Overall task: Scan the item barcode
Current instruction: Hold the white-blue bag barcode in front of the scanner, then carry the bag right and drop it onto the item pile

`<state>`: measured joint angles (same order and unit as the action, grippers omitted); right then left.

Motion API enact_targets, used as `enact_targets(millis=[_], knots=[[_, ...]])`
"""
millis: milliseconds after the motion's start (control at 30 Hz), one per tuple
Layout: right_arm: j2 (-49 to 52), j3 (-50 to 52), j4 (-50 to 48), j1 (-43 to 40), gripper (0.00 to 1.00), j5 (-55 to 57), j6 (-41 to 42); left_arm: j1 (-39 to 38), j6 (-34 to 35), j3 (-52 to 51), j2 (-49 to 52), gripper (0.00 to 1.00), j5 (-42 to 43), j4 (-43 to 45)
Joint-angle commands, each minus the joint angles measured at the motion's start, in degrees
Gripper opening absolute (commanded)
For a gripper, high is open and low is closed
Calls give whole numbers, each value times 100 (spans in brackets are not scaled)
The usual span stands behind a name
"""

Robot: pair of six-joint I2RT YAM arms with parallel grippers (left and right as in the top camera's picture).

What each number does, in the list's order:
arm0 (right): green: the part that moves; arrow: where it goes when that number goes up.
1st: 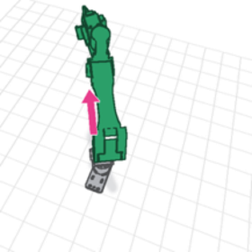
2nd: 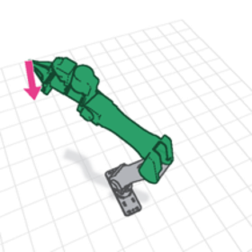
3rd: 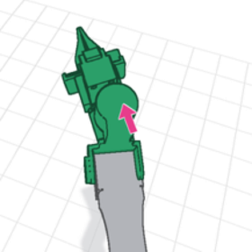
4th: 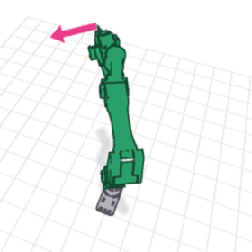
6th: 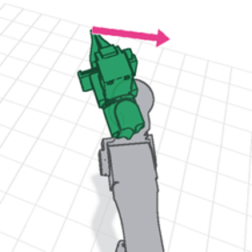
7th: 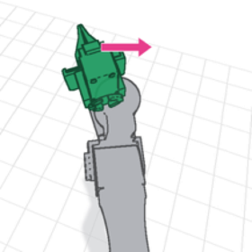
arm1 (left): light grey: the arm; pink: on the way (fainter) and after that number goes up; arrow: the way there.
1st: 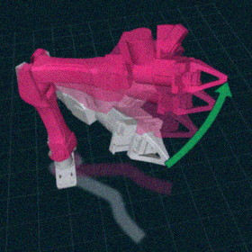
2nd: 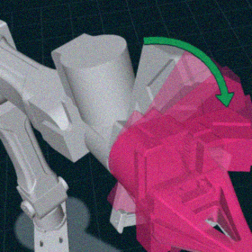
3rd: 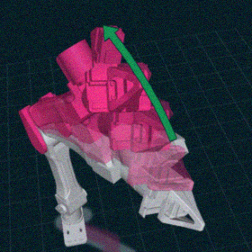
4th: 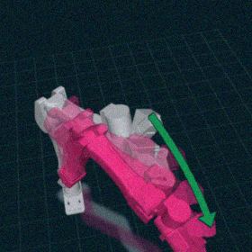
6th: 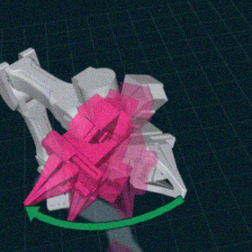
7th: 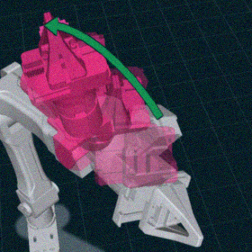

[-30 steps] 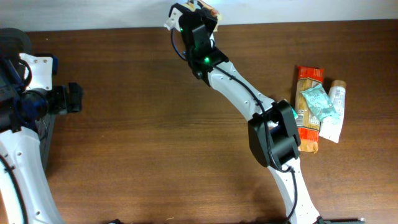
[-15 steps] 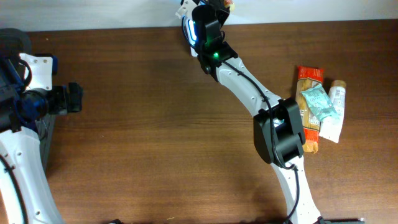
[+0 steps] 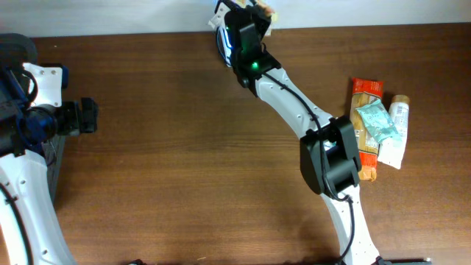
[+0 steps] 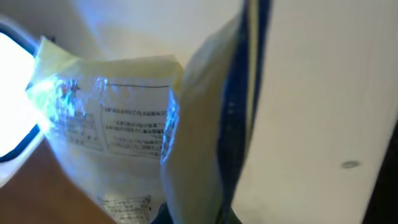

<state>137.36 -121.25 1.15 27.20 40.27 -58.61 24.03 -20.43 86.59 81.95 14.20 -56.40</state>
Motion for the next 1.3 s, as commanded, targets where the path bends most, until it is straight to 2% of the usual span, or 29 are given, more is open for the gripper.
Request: enact_targets(millis=[0,100,167,233,367,467,533,633,833,1000,1067,1100,1133,1200,1267], knots=[[-1349,-116,841,92,4,-334,1370,15,-90,61,-33,99,61,13],[-2356,-116,2765,55,4,-1574,3008,15,-90,61,-33,99,61,13],[-2752,-116,3506,-13,4,-2411,3812,15,-90,61,-33,99,61,13],[-3329,-116,4518,-243,4,-3499,5001,15,-90,61,-33,99,59,13],[-4164,-116,6151,-1032,4,-3709,6494,15,-90,61,-33,99,61,13],[-4343,-116,6891,-1904,4,-3716,7152,15,-90,61,-33,99,59,13],[-4203,-109,7506,-2636,4,-3899,7423,15,-90,61,-33,99,61,13],[-3849,125,7882,-3425,4,-4356,7425,15,-90,61,-33,99,59,13],[-3126,1499,7453,-4520,4,-4610,7416,15,-90,61,-33,99,61,13],[-3106,1755,7145,-5130,4,-4603,7414,15,-90,61,-33,99,61,13],[-3106,1797,7149,-5243,13,-4535,7412,15,-90,61,-33,99,61,13],[-3106,1849,7149,-5246,22,-4448,7412,15,-90,61,-33,99,61,13],[-3106,1886,7149,-5246,43,-4413,7412,15,-90,61,-33,99,59,13],[-3106,1915,7228,-5235,60,-4415,7412,15,-90,61,-33,99,59,13],[-3108,1904,7388,-5235,64,-4417,7399,15,-90,61,-33,99,61,13]])
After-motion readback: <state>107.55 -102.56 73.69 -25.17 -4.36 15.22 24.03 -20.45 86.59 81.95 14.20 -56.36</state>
